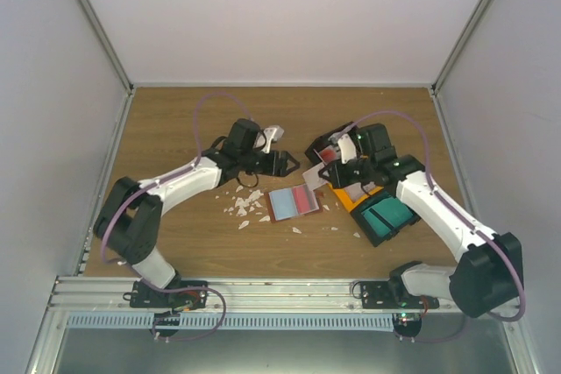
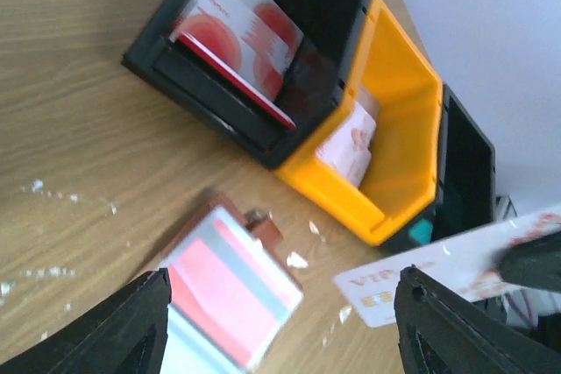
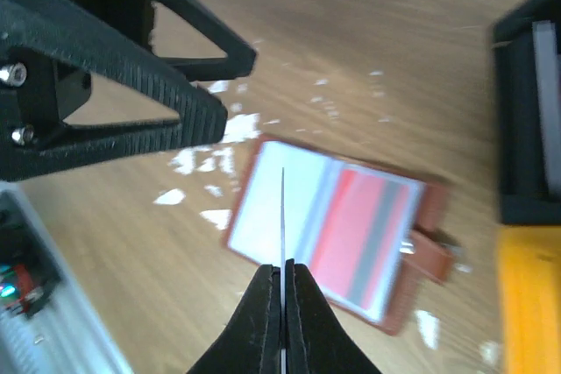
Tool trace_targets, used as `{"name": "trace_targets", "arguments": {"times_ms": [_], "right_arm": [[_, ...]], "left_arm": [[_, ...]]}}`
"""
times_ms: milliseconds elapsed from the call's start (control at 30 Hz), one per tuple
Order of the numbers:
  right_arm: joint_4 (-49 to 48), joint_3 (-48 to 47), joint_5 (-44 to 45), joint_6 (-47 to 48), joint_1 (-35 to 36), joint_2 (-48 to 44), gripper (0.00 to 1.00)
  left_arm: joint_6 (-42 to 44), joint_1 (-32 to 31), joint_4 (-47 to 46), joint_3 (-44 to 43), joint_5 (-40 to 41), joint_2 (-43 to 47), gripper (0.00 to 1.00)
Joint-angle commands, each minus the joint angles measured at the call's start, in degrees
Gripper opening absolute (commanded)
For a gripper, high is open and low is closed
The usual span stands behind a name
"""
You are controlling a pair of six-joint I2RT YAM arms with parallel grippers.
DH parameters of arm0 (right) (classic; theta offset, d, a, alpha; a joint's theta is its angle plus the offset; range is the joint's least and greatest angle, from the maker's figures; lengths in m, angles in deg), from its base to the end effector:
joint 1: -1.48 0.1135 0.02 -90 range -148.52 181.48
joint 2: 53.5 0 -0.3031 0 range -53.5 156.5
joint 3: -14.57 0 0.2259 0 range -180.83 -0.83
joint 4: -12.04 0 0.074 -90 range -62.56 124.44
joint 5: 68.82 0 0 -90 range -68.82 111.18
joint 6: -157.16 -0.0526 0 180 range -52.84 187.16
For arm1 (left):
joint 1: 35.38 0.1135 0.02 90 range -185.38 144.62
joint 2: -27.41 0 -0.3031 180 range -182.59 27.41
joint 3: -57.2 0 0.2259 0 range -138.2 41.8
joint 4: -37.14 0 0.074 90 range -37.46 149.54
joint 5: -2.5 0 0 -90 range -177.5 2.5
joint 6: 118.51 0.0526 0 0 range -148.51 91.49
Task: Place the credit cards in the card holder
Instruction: Pick up the credit card from the storage box.
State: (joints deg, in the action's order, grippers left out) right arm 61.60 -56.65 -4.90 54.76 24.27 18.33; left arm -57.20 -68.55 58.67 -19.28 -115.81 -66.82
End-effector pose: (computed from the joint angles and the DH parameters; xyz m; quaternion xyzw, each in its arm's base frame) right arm 0.2022 0.1100 0.3060 -0.1595 0.9052 0.3025 0.2522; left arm 0.2798 -0.2127 0.2707 0.1389 0.8714 -0.4030 0.2427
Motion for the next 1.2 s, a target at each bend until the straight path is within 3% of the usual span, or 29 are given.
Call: {"name": "trace_targets", "arguments": {"times_ms": [0,167,300,567,767,833,867,900,1000,1167], "right_arm": [[-8.9,3.6,-16.6,1.6,1.1,1.7,0.0],[-12.6,6.7,-28.1,4.4,2.8,3.9,0.01],[-14.4,8.3,-36.0,7.0,3.5,3.7,0.0],[-11.7,9.1,-34.7,10.5,7.3,3.2,0.01],[-9.7,7.9,-34.2,11.3,8.3,4.5,0.01],[-9.2,7.6,-34.8,11.7,8.5,4.6,0.0],[-9.0,7.4,-34.5,11.6,8.6,4.6,0.02],[-9.0,7.2,-32.6,11.1,8.5,4.5,0.11],[-9.2,7.2,-25.3,8.8,8.5,3.4,0.46],[-10.2,7.8,-7.0,2.2,7.9,1.1,0.61]], "left_arm": [[12.1,-0.2,4.7,3.7,-5.5,6.6,0.72],[12.2,-0.1,3.7,8.4,-12.5,10.6,0.7],[10.8,-0.1,3.4,10.5,-20.0,10.2,0.58],[12.4,-0.1,3.5,13.1,-26.2,12.6,0.29],[18.1,-0.1,11.9,10.9,-26.3,15.3,0.01],[18.7,-0.1,12.5,11.0,-26.5,15.7,0.0],[18.7,-0.1,12.5,11.2,-26.6,15.8,0.0],[18.6,-0.1,12.5,11.3,-26.3,15.8,0.0],[17.8,0.2,12.1,11.5,-24.2,16.1,0.0],[8.0,1.9,6.4,14.2,-13.2,16.8,0.0]]}}
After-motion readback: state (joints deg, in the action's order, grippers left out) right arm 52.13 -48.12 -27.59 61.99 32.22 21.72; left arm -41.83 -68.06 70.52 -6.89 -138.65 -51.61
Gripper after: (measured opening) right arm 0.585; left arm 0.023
